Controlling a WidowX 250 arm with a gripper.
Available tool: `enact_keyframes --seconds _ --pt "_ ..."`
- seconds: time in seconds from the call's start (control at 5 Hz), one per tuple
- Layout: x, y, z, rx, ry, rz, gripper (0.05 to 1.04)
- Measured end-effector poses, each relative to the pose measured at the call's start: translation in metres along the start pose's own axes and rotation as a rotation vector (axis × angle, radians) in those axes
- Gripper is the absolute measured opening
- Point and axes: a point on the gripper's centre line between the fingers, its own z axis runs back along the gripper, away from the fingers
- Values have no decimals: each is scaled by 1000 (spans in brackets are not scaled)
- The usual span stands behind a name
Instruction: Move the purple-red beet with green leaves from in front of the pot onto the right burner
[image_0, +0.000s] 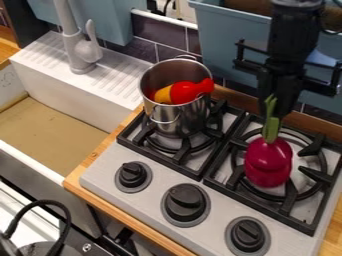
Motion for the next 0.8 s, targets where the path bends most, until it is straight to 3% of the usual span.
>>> enact_keyframes --seconds 0.6,0.8 --pt "23 -4 0 2 -2 22 58" --pt "28 1 -5 23 -4 33 58"
